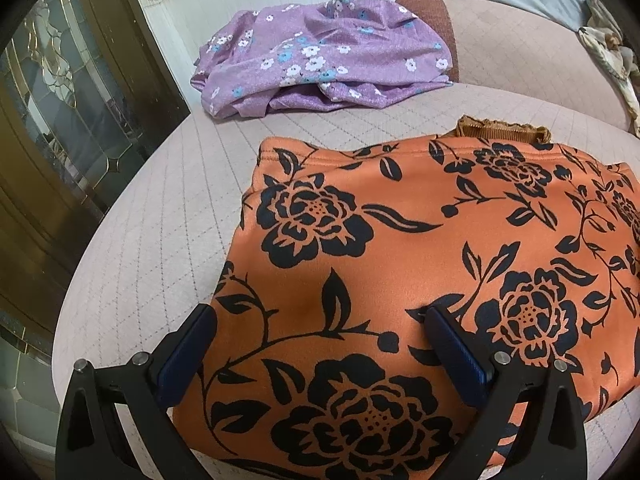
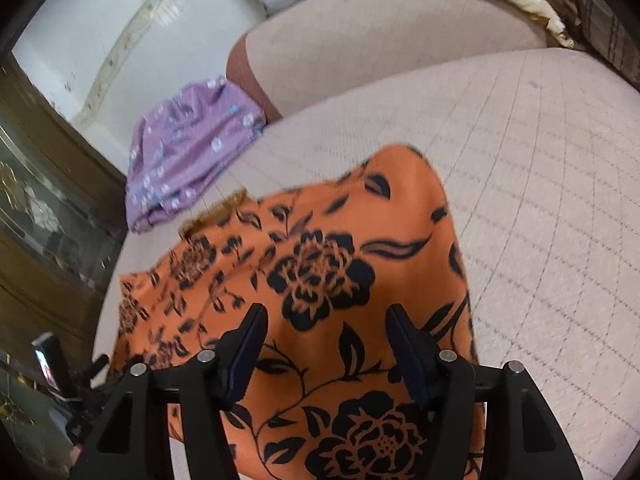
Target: Fold small clothes
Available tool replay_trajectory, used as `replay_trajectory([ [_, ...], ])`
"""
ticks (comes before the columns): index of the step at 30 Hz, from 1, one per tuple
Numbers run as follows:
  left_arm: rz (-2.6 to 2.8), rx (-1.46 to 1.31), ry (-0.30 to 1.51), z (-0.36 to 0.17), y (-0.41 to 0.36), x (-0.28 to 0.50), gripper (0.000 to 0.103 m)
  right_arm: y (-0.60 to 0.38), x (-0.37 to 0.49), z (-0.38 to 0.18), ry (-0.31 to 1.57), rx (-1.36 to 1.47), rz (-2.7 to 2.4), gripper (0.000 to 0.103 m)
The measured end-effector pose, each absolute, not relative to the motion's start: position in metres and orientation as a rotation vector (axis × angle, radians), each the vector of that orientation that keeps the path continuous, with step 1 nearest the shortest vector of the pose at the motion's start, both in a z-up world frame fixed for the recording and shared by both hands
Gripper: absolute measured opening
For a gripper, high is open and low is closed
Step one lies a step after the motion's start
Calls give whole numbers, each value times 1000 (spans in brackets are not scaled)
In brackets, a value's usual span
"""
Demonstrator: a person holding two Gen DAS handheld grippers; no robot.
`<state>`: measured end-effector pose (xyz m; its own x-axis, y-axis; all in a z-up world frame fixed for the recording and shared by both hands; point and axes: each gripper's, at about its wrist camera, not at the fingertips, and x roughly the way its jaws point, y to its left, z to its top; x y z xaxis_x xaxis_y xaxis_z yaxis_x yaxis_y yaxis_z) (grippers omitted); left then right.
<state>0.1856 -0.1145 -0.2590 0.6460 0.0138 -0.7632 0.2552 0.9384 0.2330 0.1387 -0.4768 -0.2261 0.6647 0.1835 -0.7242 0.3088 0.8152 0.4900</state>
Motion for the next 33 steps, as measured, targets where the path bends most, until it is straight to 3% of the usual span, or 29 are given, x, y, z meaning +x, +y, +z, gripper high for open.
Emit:
replay_trajectory([
  [12, -161, 360, 779, -247, -123, 174, 103, -508, 126, -218, 784, 717, -132, 65],
  [33, -173, 395, 789, -254, -140, 170, 103, -534, 111, -232, 843, 793, -132, 65],
])
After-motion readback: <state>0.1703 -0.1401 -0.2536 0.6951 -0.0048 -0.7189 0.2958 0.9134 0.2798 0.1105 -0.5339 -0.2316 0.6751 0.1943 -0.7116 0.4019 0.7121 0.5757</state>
